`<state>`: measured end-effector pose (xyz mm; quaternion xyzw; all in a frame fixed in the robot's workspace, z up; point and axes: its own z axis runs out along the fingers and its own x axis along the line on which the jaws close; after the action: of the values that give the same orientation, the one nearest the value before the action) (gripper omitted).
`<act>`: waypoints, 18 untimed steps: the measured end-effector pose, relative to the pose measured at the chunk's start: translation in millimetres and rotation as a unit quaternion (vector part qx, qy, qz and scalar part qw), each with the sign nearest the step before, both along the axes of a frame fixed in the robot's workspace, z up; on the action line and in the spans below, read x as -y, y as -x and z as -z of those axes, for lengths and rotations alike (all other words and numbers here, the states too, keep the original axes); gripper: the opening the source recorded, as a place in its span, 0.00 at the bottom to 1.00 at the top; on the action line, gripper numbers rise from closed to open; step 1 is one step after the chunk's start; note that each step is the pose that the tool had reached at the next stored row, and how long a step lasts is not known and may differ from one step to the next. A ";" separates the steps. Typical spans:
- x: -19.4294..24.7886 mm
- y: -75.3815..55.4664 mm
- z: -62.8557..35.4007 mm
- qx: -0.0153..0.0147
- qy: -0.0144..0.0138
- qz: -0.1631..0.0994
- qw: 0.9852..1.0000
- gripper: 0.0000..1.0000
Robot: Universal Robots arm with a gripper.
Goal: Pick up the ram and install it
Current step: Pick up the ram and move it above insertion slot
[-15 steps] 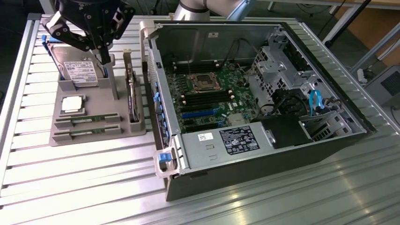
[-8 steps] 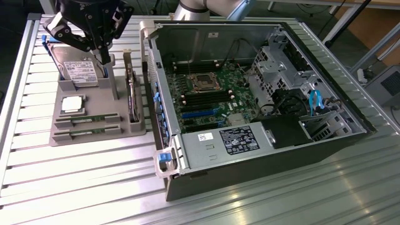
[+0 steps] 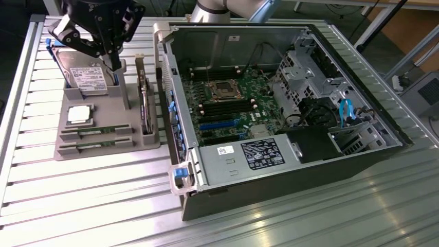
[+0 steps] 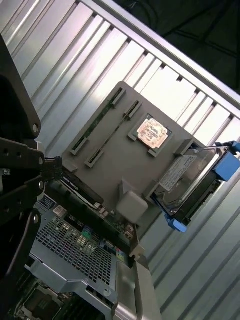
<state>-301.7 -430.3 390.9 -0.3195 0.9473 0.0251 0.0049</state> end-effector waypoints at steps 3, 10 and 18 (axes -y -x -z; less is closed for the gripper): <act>0.0 0.0 0.0 0.000 0.000 -0.012 1.000 0.10; 0.0 0.0 0.0 0.000 0.000 -0.036 0.999 0.10; 0.0 0.0 0.0 0.000 0.000 -0.067 0.998 0.10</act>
<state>-301.7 -430.3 390.9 -0.3824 0.9236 0.0253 0.0032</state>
